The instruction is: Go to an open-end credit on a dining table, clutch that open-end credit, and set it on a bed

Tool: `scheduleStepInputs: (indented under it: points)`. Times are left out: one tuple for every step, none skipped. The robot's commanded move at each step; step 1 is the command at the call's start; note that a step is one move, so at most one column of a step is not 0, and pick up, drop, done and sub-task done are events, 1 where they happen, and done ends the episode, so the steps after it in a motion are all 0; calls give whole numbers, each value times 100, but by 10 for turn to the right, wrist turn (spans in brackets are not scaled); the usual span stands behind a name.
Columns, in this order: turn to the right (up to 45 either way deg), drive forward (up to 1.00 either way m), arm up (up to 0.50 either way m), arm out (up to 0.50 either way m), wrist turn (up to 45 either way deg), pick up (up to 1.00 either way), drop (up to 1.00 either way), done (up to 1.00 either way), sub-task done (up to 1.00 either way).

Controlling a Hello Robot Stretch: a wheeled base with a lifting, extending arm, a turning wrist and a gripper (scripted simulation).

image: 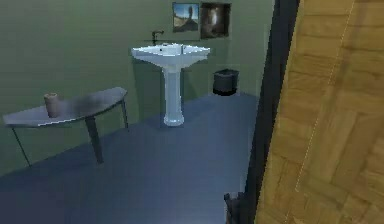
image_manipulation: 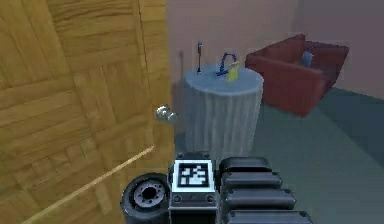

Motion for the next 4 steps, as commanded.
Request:
scheduleStepInputs:
  points:
    - [0, 20, 0, 0, 0, 0, 0, 0, 0]
    - [-420, 0, 0, 0, 0, 0, 0, 0, 0]
    - [0, 30, 0, 0, 0, 0, 0, 0, 0]
    - [270, 0, 0, 0, 0, 0, 0, 0, 0]
